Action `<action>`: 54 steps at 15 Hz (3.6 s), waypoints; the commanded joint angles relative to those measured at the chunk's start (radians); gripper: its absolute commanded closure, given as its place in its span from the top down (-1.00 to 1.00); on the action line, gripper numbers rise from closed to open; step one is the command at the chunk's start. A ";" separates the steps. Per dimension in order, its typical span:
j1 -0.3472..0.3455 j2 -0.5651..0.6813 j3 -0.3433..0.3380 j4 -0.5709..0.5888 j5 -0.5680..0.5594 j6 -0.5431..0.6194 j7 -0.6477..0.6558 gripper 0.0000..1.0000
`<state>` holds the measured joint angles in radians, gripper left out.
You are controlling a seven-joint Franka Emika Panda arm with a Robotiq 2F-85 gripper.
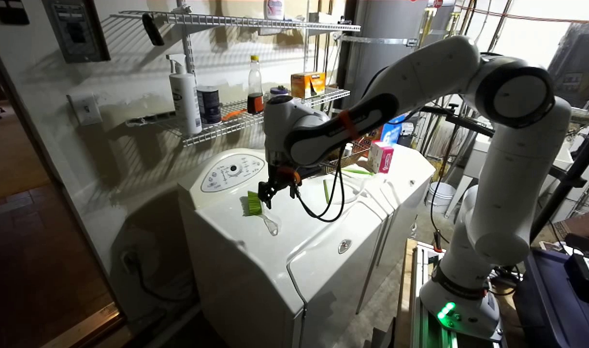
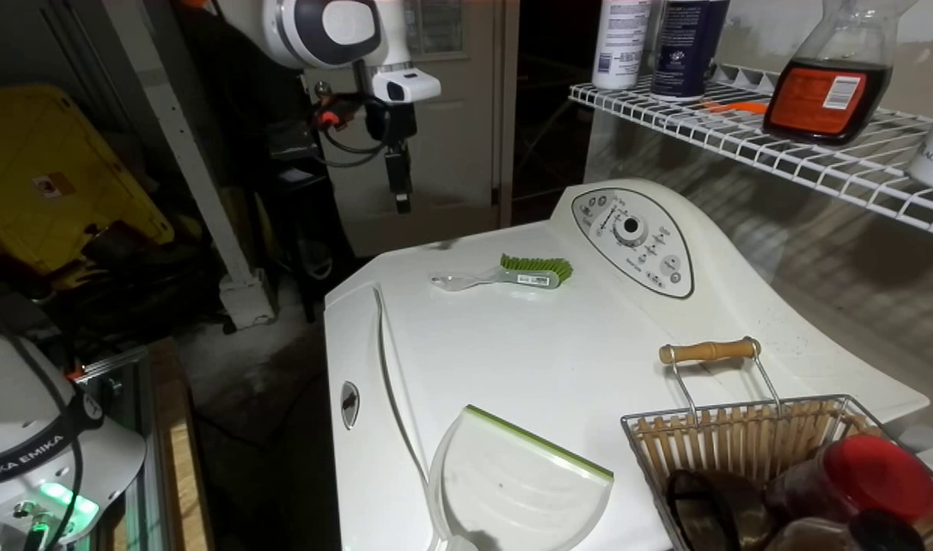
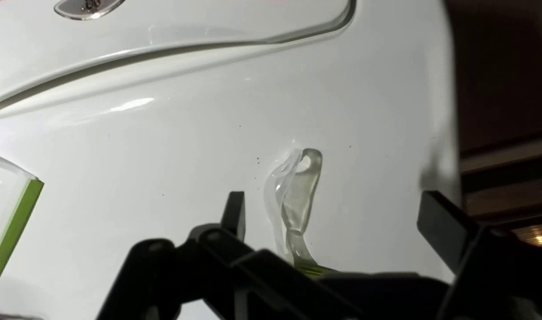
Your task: Use the brush to wipe the top of the machine
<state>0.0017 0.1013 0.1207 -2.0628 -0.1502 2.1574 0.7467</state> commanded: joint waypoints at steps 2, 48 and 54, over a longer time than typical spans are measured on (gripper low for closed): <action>0.051 0.230 -0.081 0.162 -0.087 0.028 0.016 1.00; 0.339 0.114 -0.287 0.055 -0.379 -0.104 0.097 -0.95; 0.424 0.283 -0.125 0.321 -0.359 -0.585 0.057 -0.95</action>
<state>0.4599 0.2557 -0.1087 -1.9177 -0.4886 1.7530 0.8412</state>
